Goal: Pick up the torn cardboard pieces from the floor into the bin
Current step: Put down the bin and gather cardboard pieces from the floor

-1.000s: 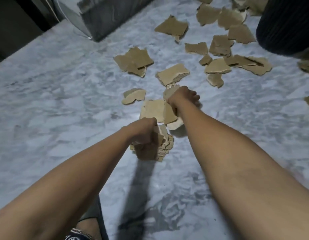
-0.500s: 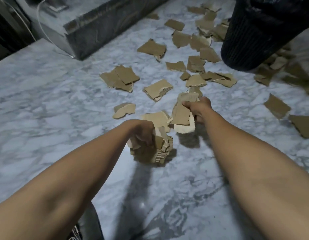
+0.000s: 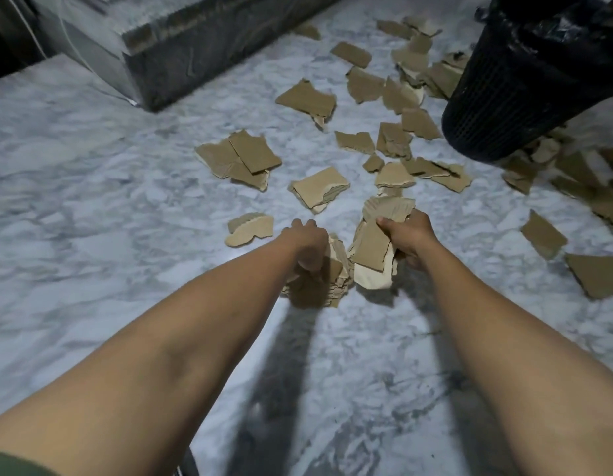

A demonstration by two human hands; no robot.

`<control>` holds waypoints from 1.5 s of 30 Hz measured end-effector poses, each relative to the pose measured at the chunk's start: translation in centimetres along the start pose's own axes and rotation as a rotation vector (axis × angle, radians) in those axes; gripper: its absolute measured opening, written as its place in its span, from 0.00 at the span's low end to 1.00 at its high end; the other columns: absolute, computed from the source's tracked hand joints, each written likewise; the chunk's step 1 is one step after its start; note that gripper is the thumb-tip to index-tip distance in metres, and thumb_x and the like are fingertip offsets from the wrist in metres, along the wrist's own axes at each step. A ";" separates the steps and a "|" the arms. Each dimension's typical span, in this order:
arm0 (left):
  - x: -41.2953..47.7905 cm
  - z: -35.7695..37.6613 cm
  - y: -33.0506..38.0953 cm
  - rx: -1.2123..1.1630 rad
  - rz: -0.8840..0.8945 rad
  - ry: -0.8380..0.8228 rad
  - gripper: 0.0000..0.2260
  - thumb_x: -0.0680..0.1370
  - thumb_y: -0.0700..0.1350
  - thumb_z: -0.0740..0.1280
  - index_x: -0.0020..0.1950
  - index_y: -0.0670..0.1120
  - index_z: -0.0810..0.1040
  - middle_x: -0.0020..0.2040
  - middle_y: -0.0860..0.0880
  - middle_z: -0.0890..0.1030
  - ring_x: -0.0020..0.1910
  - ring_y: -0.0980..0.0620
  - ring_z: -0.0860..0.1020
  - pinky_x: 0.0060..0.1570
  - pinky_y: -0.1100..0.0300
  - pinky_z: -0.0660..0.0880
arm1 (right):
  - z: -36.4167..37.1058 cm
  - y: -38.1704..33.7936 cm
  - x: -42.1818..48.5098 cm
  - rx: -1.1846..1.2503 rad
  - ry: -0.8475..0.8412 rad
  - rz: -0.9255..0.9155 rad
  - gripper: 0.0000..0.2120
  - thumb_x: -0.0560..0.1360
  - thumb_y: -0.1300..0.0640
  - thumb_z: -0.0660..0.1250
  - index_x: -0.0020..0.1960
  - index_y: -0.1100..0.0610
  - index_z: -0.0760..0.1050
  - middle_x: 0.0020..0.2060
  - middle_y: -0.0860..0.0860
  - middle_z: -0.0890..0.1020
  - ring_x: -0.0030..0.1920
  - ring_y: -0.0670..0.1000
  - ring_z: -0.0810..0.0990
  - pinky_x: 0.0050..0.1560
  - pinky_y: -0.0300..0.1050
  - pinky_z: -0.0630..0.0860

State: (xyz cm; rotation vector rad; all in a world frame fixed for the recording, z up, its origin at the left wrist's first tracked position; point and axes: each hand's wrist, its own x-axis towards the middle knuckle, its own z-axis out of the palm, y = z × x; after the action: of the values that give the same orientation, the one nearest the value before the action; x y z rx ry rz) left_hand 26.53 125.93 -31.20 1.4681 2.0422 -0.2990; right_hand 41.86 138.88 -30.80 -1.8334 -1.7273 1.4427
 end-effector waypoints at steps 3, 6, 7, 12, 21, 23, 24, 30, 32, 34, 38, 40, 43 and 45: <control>0.4 -0.2 0.2 0.022 0.029 -0.008 0.29 0.66 0.56 0.78 0.61 0.44 0.75 0.56 0.44 0.77 0.59 0.41 0.69 0.45 0.51 0.70 | -0.7 -0.4 -0.8 -0.090 -0.100 -0.003 0.15 0.68 0.62 0.74 0.54 0.59 0.77 0.49 0.57 0.84 0.48 0.60 0.83 0.48 0.61 0.83; 0.3 -0.3 0.4 0.028 0.052 0.026 0.27 0.67 0.57 0.77 0.59 0.46 0.74 0.54 0.45 0.78 0.55 0.43 0.71 0.48 0.52 0.68 | -0.8 -1.4 -1.0 -0.175 -0.133 -0.075 0.16 0.67 0.64 0.73 0.53 0.58 0.76 0.48 0.57 0.83 0.47 0.58 0.83 0.49 0.61 0.82; 0.2 -0.3 0.1 -0.007 0.041 0.040 0.24 0.68 0.54 0.77 0.58 0.46 0.75 0.53 0.46 0.79 0.51 0.44 0.73 0.49 0.52 0.70 | -0.6 -1.9 -1.0 -0.153 -0.131 -0.088 0.18 0.66 0.64 0.74 0.54 0.58 0.75 0.48 0.57 0.83 0.47 0.58 0.83 0.48 0.62 0.83; -1.5 -1.2 -3.6 -0.267 -0.090 0.080 0.21 0.67 0.55 0.78 0.52 0.44 0.80 0.49 0.46 0.82 0.45 0.45 0.79 0.42 0.58 0.76 | 1.6 -4.6 -0.6 0.119 -0.041 -0.128 0.13 0.70 0.64 0.74 0.52 0.57 0.76 0.50 0.56 0.84 0.46 0.56 0.83 0.49 0.57 0.83; -1.5 -0.4 -10.2 -0.338 -0.398 0.191 0.24 0.65 0.60 0.78 0.50 0.45 0.75 0.51 0.45 0.82 0.48 0.44 0.77 0.52 0.53 0.74 | 6.3 -8.5 0.1 -0.635 -0.312 -0.482 0.25 0.75 0.61 0.70 0.71 0.59 0.70 0.64 0.59 0.76 0.61 0.60 0.76 0.57 0.49 0.74; -1.1 -0.2 -10.2 -0.317 -0.381 0.220 0.21 0.66 0.57 0.78 0.45 0.45 0.75 0.50 0.43 0.82 0.42 0.46 0.76 0.40 0.58 0.72 | 7.3 -8.1 0.5 -0.748 -0.365 -0.533 0.17 0.75 0.58 0.69 0.64 0.57 0.76 0.56 0.56 0.80 0.53 0.59 0.78 0.51 0.49 0.75; -0.8 -0.3 -10.3 -0.295 -0.371 0.239 0.20 0.66 0.56 0.79 0.44 0.46 0.75 0.50 0.42 0.80 0.41 0.46 0.76 0.38 0.59 0.70 | 7.9 -7.7 0.7 -0.778 -0.373 -0.555 0.16 0.74 0.56 0.69 0.61 0.54 0.76 0.55 0.55 0.80 0.51 0.59 0.78 0.49 0.49 0.75; 0.9 -0.4 -10.9 -0.295 -0.343 0.263 0.24 0.62 0.53 0.82 0.51 0.45 0.78 0.55 0.42 0.76 0.42 0.49 0.74 0.39 0.61 0.71 | 9.4 -6.8 3.5 -0.989 -0.351 -0.732 0.21 0.73 0.57 0.70 0.65 0.51 0.72 0.61 0.55 0.69 0.61 0.62 0.67 0.51 0.56 0.73; 1.4 0.0 -11.2 -0.359 -0.341 0.299 0.32 0.59 0.52 0.83 0.58 0.47 0.73 0.56 0.44 0.75 0.46 0.46 0.77 0.42 0.57 0.75 | 9.9 -7.6 4.1 -1.074 -0.348 -0.772 0.20 0.76 0.59 0.68 0.67 0.53 0.72 0.67 0.55 0.62 0.66 0.61 0.61 0.56 0.59 0.72; 1.7 0.1 -11.2 -0.449 -0.314 0.334 0.45 0.58 0.48 0.83 0.70 0.52 0.64 0.60 0.43 0.77 0.52 0.42 0.78 0.49 0.50 0.78 | 10.4 -8.7 4.9 -1.150 -0.389 -0.741 0.22 0.76 0.62 0.66 0.68 0.52 0.72 0.76 0.53 0.53 0.74 0.63 0.53 0.64 0.64 0.69; 2.0 -0.1 -11.3 -0.495 -0.332 0.286 0.58 0.65 0.42 0.80 0.80 0.53 0.40 0.68 0.43 0.75 0.60 0.42 0.76 0.54 0.53 0.77 | 11.4 -10.7 6.3 -1.346 -0.518 -0.635 0.31 0.75 0.61 0.70 0.74 0.48 0.65 0.80 0.51 0.45 0.79 0.64 0.43 0.71 0.67 0.63; 2.1 -0.2 -11.2 -0.480 -0.357 0.275 0.58 0.64 0.44 0.80 0.80 0.53 0.41 0.66 0.43 0.75 0.58 0.41 0.77 0.53 0.50 0.78 | 11.5 -11.4 6.6 -1.388 -0.532 -0.617 0.32 0.72 0.54 0.74 0.73 0.47 0.66 0.76 0.54 0.60 0.77 0.62 0.54 0.68 0.66 0.67; 1.9 -0.4 -10.7 -0.459 -0.365 0.285 0.56 0.62 0.45 0.79 0.79 0.53 0.45 0.62 0.43 0.76 0.55 0.41 0.77 0.51 0.47 0.78 | 11.3 -11.6 6.5 -1.432 -0.472 -0.587 0.34 0.69 0.47 0.76 0.71 0.44 0.67 0.68 0.56 0.70 0.70 0.61 0.64 0.68 0.70 0.62; 1.8 -0.6 -10.3 -0.435 -0.361 0.297 0.54 0.63 0.44 0.77 0.79 0.53 0.45 0.60 0.43 0.76 0.54 0.40 0.78 0.51 0.46 0.78 | 10.8 -11.2 6.3 -1.403 -0.453 -0.573 0.33 0.68 0.45 0.76 0.69 0.44 0.67 0.66 0.56 0.71 0.68 0.61 0.66 0.67 0.69 0.61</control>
State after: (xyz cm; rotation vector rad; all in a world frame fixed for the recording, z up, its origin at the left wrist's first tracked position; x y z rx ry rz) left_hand 16.54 123.94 -33.44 0.9187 2.4145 0.2295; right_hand 25.51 142.71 -30.84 -1.0406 -3.6036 0.2821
